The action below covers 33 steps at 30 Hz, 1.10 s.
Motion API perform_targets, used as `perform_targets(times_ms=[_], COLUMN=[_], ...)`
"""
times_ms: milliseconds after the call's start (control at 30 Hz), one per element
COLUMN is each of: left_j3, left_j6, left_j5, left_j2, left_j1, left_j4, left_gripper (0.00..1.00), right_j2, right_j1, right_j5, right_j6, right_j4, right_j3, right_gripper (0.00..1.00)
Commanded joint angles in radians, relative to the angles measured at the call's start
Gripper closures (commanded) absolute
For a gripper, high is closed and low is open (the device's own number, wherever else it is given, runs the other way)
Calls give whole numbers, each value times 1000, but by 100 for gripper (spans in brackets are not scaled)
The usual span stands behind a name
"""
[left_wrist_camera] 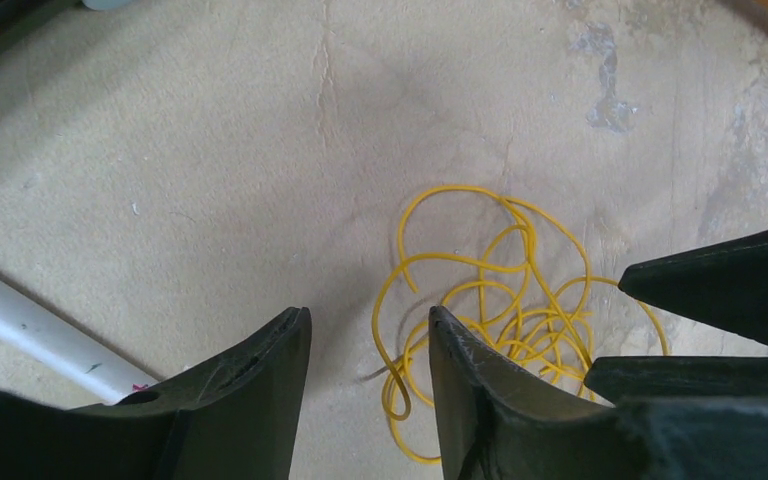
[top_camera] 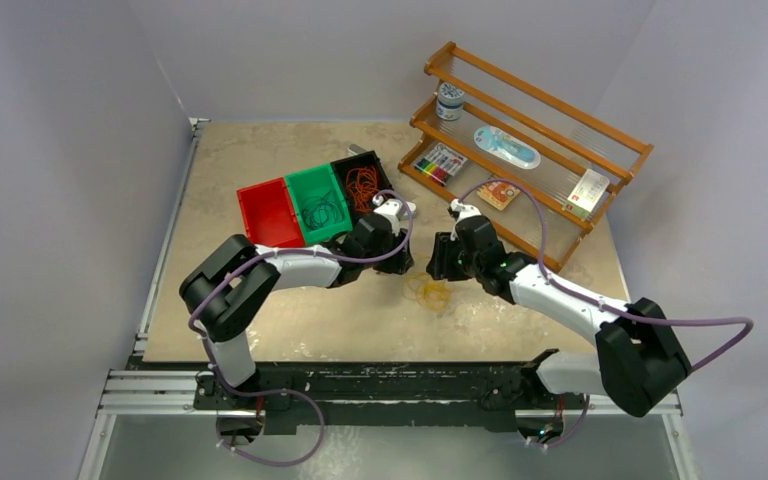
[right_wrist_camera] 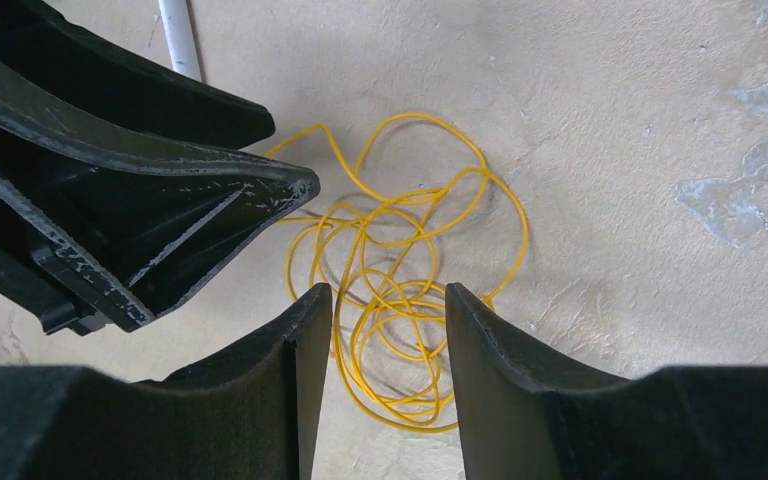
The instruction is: Untangle the cables
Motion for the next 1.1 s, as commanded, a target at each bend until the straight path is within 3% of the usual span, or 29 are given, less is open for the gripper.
perform_targets(times_ms=[0,233,400,667,1067], left_j3=[1,14,57,143,271], left_j6=[20,16,30,78,77], left_j5=[40,42,13,-24,-14], left_j2=[-18,6,-3,-97,-228], left_j1=[-10,-9,-10,-15,-35], left_j4=[35,15,-36,-172,-330], left_gripper=[57,77,93,98,100], right_j2=[-24,-48,-77,-76,176], right_j1=[-2,-2,-3,-3,-2], right_j5=[16,20,1,-26,-24], right_j6=[16,21,33,72,120], right_j4=[32,56,163,403,657], right_j3=[-5,-24,-88,-154,-107], right_gripper=[52,52,49,42,39])
